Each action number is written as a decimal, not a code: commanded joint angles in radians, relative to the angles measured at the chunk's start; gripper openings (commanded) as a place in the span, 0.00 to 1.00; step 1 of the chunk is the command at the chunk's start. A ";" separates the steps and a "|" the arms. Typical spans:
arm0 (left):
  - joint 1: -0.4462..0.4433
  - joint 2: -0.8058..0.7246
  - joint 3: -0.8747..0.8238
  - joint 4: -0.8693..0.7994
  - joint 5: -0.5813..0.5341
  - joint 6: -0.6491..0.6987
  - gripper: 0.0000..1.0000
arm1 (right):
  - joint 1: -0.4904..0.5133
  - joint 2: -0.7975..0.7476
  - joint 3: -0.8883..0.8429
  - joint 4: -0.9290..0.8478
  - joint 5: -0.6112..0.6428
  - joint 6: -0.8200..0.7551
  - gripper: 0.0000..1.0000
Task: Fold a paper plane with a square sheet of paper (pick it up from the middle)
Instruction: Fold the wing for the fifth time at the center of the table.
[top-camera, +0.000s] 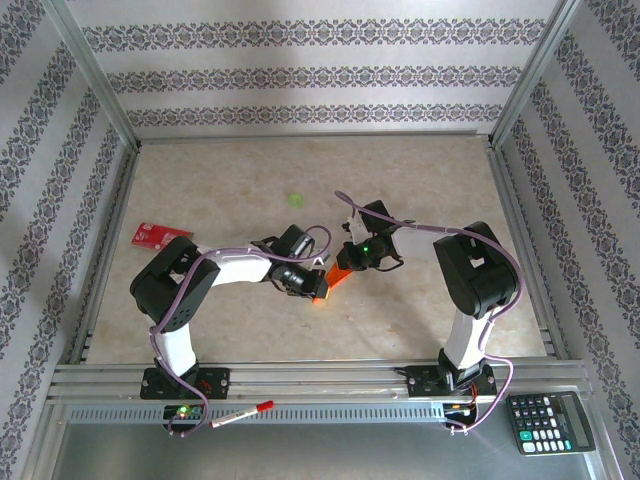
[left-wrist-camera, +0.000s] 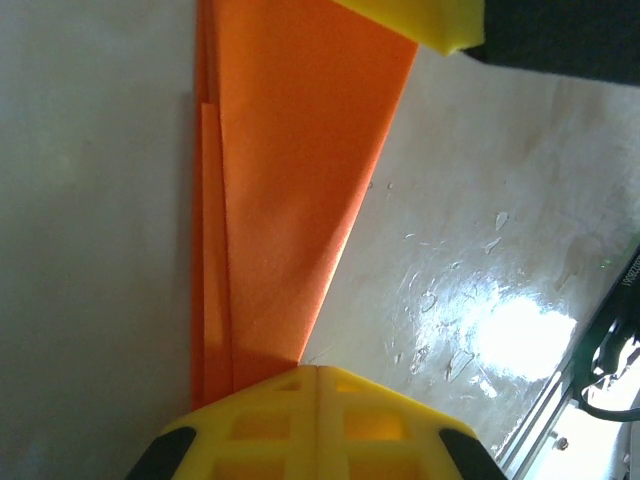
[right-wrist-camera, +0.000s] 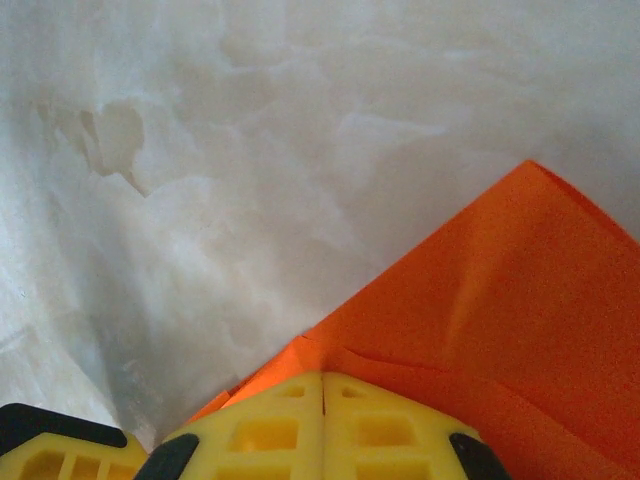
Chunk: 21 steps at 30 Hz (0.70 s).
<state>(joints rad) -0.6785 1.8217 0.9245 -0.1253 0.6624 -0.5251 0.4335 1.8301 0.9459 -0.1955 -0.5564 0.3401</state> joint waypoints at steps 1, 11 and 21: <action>0.009 0.012 -0.042 -0.031 0.011 -0.015 0.00 | -0.013 0.041 -0.028 -0.026 0.056 -0.023 0.03; 0.037 -0.018 -0.087 0.010 -0.003 -0.058 0.00 | -0.015 0.042 -0.025 -0.054 0.083 -0.027 0.02; 0.058 -0.057 -0.139 0.015 0.011 -0.078 0.00 | -0.016 0.067 -0.008 -0.107 0.121 -0.044 0.02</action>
<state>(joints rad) -0.6369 1.7824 0.8307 -0.0242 0.6804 -0.5812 0.4335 1.8385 0.9558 -0.2150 -0.5591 0.3302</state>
